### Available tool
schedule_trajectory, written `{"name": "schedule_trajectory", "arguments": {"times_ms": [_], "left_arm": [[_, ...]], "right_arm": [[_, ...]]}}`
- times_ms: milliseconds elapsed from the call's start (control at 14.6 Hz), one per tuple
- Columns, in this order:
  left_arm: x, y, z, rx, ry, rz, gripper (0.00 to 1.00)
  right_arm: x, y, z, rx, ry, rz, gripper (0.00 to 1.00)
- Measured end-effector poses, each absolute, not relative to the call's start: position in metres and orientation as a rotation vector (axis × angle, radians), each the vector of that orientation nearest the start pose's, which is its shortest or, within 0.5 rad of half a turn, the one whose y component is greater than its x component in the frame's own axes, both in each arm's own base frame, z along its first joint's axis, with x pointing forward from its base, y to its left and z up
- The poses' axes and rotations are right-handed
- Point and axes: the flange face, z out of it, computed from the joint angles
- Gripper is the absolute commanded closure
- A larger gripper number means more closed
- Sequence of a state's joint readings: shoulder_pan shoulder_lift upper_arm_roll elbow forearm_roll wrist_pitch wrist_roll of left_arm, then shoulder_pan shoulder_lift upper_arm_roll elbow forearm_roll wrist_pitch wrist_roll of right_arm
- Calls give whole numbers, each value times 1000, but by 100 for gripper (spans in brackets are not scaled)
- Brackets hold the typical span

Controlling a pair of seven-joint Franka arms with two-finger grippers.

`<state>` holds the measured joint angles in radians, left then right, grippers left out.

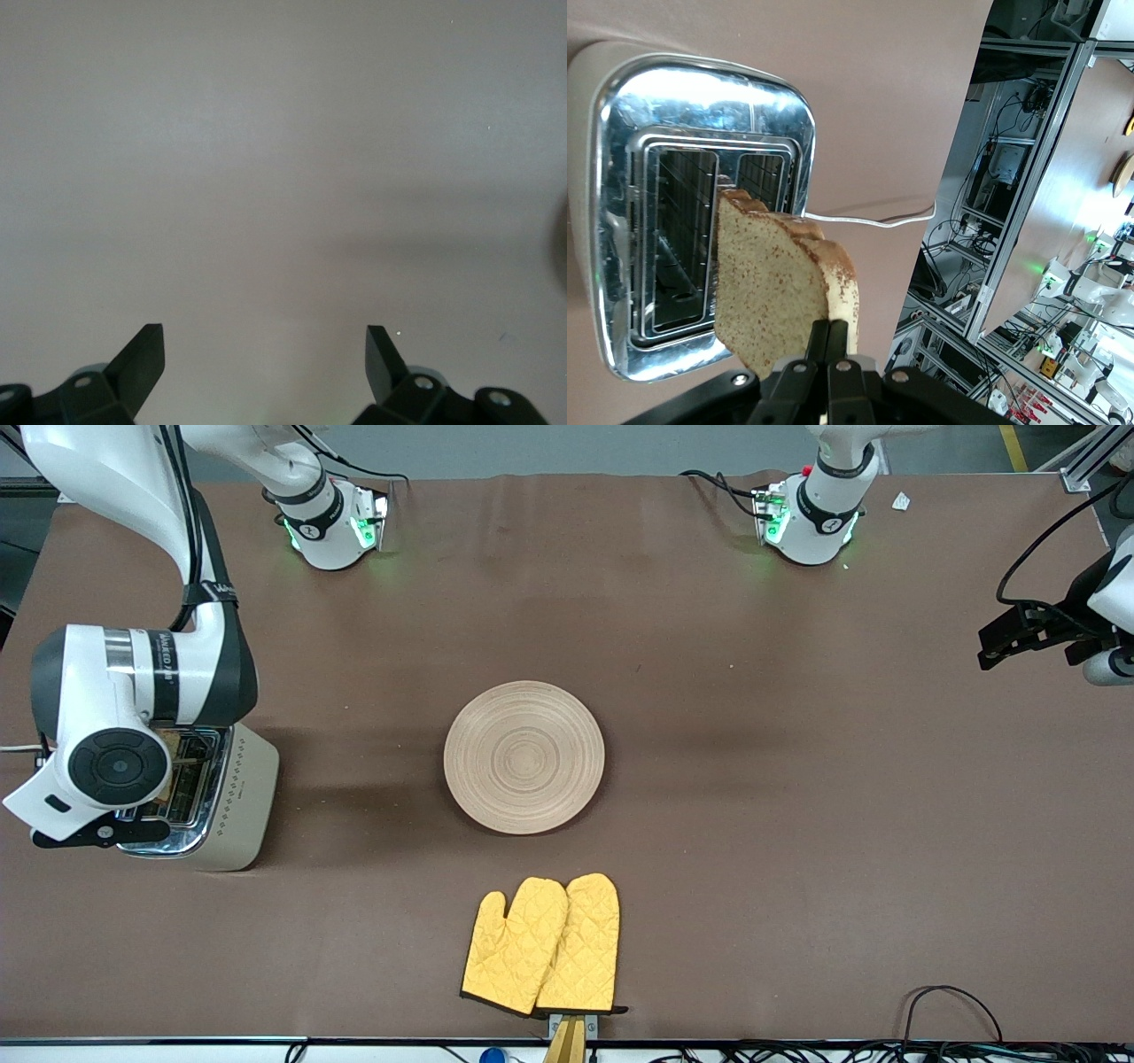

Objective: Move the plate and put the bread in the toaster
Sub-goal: 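Lower the bread into the toaster slot with the right gripper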

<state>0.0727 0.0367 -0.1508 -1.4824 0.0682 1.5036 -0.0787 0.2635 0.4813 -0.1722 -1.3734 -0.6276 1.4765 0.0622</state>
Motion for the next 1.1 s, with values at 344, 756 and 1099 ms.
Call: {"name": "schedule_trajectory", "arguments": {"times_ms": [344, 756, 1099], "left_arm": [[559, -34, 640, -3078, -7, 17, 0], [559, -34, 640, -3078, -7, 17, 0], [559, -34, 640, -3078, -7, 17, 0]], "right_arm": [[660, 38, 444, 2372, 142, -359, 100], [661, 48, 445, 2373, 101, -318, 100], [659, 68, 444, 2372, 127, -295, 100]]}}
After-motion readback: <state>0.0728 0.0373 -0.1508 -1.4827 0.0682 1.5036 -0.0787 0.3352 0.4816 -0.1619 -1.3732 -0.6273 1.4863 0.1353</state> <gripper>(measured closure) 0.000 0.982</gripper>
